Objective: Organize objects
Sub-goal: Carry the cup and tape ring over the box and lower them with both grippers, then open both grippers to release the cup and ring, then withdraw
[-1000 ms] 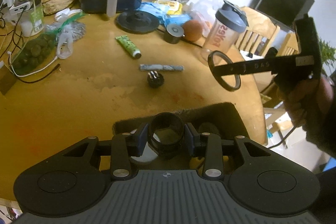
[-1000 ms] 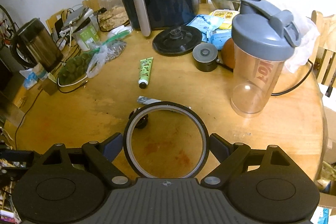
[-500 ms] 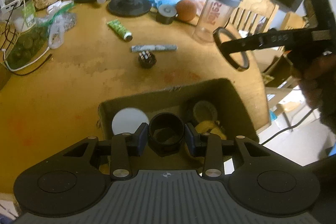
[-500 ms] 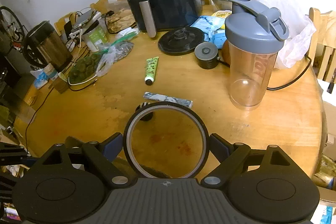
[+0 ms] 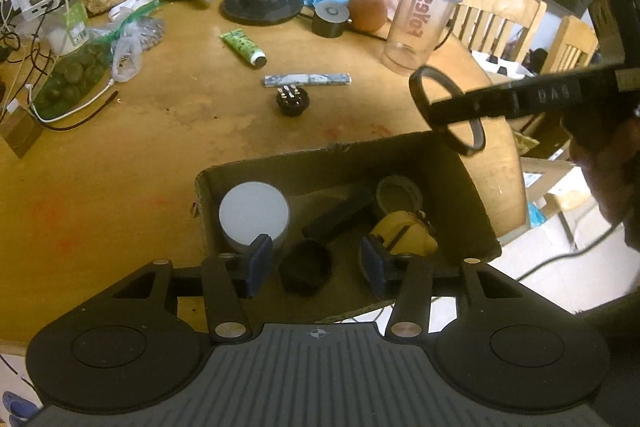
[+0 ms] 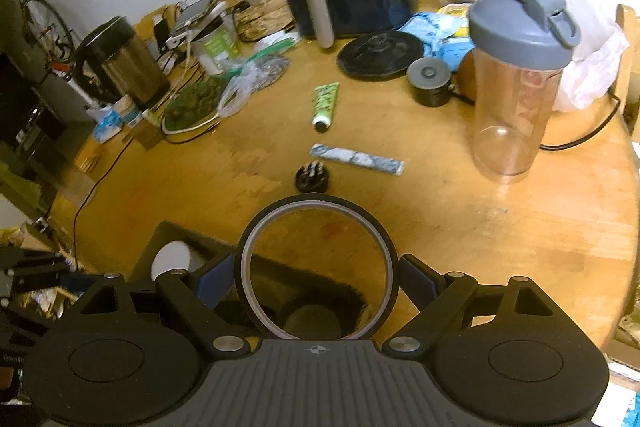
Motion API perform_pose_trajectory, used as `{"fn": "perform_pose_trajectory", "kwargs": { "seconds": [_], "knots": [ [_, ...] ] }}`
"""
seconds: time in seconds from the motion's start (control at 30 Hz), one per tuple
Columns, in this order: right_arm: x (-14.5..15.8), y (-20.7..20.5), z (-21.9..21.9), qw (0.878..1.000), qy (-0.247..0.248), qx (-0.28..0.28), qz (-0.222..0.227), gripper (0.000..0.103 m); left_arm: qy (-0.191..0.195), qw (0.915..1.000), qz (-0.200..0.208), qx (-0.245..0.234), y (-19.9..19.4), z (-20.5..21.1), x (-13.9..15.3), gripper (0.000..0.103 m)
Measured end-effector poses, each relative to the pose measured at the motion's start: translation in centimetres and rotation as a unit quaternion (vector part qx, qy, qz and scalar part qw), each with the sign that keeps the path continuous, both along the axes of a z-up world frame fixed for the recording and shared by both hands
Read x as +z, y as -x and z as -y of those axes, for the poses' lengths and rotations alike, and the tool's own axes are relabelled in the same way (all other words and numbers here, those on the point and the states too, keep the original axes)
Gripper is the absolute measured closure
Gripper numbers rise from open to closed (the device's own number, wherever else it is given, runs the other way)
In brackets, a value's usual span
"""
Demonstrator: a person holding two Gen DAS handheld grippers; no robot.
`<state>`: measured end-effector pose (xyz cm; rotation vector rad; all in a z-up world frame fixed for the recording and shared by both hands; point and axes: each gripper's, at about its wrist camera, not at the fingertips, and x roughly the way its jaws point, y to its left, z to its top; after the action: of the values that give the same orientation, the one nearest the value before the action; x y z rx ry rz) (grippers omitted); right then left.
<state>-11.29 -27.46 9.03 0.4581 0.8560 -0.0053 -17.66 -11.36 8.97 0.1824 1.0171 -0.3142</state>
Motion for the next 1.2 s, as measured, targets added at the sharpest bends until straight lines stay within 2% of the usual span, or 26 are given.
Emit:
{"fn": "perform_pose_trajectory", "kwargs": {
  "seconds": [0.63, 0.67, 0.7, 0.97, 1.2],
  "knots": [
    [-0.1, -0.7, -2.8, 0.996, -0.009, 0.088, -0.012, 0.011, 0.004, 0.9989, 0.033, 0.033, 0.5, -0.6, 1.2, 0.054],
    [-0.2, -0.8, -2.9, 0.996, -0.005, 0.089, -0.014, 0.003, 0.005, 0.9988, 0.035, 0.034, 0.5, -0.6, 1.3, 0.054],
    [-0.2, -0.8, -2.9, 0.996, -0.001, 0.089, -0.016, 0.000, 0.005, 0.9987, 0.037, 0.036, 0.5, -0.7, 1.4, 0.054],
    [-0.2, -1.1, -2.6, 0.997, 0.004, 0.078, -0.011, 0.000, 0.011, 0.9977, 0.044, 0.050, 0.0, -0.9, 1.6, 0.054],
    [-0.3, -0.9, -1.7, 0.998, 0.007, 0.057, -0.009, 0.000, 0.018, 0.9980, 0.045, 0.042, -0.9, -0.4, 1.5, 0.054]
  ]
}}
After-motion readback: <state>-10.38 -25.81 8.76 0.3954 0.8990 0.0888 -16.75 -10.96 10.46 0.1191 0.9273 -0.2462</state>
